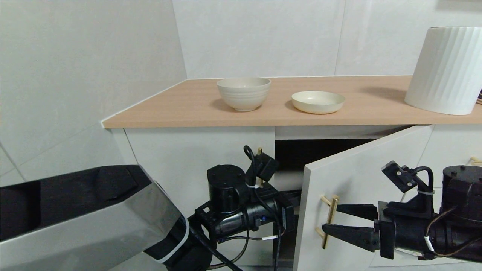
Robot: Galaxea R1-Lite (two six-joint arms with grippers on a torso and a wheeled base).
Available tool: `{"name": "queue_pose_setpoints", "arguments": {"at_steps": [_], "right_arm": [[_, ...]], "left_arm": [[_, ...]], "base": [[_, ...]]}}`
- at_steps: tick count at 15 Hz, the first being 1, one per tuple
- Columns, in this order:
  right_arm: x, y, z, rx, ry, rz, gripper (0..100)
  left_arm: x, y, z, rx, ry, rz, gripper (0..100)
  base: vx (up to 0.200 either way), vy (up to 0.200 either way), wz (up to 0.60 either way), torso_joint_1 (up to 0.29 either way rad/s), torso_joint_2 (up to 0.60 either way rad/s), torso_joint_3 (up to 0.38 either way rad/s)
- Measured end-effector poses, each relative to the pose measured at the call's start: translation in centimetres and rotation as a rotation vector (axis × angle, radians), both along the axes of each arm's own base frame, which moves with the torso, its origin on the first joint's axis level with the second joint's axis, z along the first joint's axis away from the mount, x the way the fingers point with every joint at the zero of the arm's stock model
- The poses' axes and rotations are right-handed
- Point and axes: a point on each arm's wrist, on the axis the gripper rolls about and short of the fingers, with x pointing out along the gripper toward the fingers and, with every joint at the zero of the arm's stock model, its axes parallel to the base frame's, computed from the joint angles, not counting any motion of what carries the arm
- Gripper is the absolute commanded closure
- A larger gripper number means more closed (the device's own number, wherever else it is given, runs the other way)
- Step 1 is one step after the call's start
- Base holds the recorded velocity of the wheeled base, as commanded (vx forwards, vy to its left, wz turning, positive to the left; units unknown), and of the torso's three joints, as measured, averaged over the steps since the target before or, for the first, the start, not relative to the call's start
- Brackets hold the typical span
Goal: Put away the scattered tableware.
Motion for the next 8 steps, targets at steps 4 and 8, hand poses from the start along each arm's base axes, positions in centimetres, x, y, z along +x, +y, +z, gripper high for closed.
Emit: {"name": "queue_pose_setpoints", "arguments": {"at_steps": [4,8], "right_arm": [[-1.5,-1.2,-0.4,-0.034,0.068,-0.027,0],[-4.7,-2.9,-0.1,-0.135,0.096,-0.118,0]], "left_arm": [[0.2,-0.8,0.3,-0.001,0.052,-0.009,100],[-0.1,-1.3,0.5,0.005,0.078,-0.022,100]], "base": [[0.0,0.0,0.0,0.0,0.0,0.0],[0.0,0.0,0.0,0.0,0.0,0.0]]}}
